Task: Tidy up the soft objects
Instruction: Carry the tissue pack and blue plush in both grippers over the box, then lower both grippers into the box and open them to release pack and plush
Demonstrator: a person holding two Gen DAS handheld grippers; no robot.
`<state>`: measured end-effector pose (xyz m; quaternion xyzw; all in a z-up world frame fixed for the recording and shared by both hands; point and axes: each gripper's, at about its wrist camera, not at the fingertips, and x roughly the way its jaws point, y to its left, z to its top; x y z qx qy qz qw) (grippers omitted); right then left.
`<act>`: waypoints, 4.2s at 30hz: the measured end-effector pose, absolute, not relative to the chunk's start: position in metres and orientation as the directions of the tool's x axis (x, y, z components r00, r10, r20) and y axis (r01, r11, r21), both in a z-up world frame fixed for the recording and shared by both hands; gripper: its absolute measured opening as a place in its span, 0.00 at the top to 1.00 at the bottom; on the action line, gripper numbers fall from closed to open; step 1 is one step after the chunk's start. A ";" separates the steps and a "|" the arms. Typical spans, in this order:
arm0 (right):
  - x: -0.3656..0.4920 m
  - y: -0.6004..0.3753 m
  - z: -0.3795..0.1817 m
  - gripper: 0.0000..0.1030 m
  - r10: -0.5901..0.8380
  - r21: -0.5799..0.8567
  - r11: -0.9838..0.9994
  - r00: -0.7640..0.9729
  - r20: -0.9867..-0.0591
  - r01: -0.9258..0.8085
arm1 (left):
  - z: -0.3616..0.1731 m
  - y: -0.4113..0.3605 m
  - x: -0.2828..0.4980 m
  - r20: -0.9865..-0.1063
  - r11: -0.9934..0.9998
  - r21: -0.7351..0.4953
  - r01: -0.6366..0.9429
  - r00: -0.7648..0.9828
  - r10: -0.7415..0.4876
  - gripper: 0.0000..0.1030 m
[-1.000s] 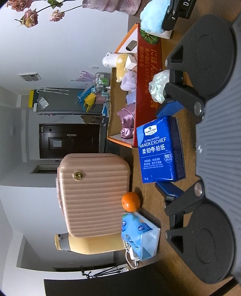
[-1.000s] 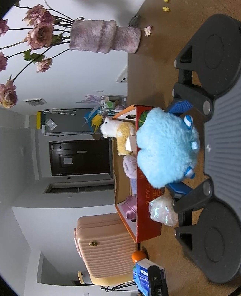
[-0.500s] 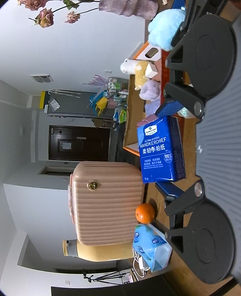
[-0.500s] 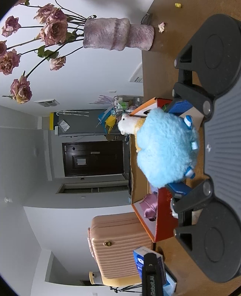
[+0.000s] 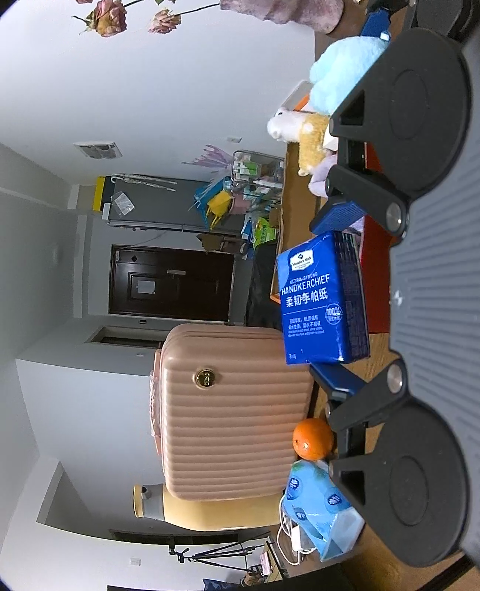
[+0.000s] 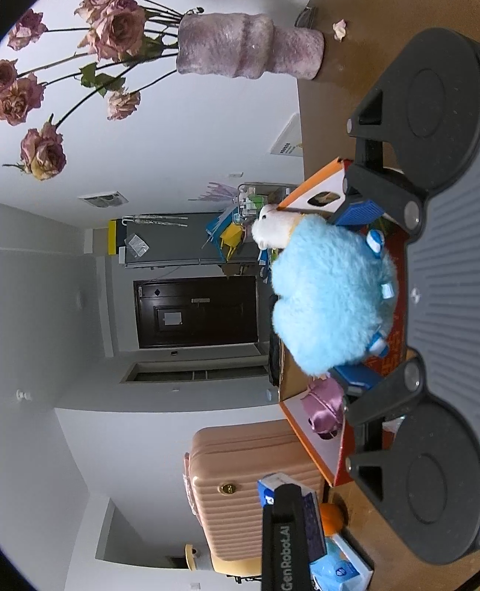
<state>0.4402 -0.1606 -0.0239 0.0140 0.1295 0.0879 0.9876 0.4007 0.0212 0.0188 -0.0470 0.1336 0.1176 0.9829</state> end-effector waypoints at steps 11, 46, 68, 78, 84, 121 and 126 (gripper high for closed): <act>0.467 -0.150 -0.025 0.29 0.187 0.054 0.982 0.951 -0.248 -0.179 | 0.019 0.023 0.433 -0.278 0.974 -0.069 -0.216 0.942 0.189 0.37; 0.464 -0.175 -0.033 0.29 0.212 0.037 0.977 0.920 -0.328 -0.212 | -0.051 0.040 0.464 -0.649 0.993 -0.023 -0.117 0.757 0.075 0.27; 0.477 -0.170 -0.021 0.29 0.194 0.027 0.981 0.948 -0.253 -0.193 | 0.021 0.028 0.433 -0.365 0.991 -0.057 -0.123 0.926 0.094 0.27; 0.512 -0.169 -0.021 0.29 0.160 0.049 0.987 0.954 -0.253 -0.153 | 0.024 0.007 0.478 -0.323 0.988 -0.077 -0.131 0.941 0.099 0.27; 0.532 -0.170 -0.021 0.29 0.133 0.052 0.991 0.957 -0.257 -0.123 | 0.020 0.003 0.503 -0.326 0.985 -0.075 -0.155 0.937 0.123 0.27; 0.554 -0.173 -0.033 0.00 0.086 0.032 0.996 0.947 -0.309 -0.080 | 0.004 0.014 0.528 -0.329 0.968 -0.058 -0.243 0.920 0.211 0.00; 0.550 -0.173 -0.032 0.00 0.078 0.029 0.997 0.952 -0.295 -0.072 | 0.005 0.014 0.523 -0.317 0.967 -0.066 -0.246 0.924 0.213 0.00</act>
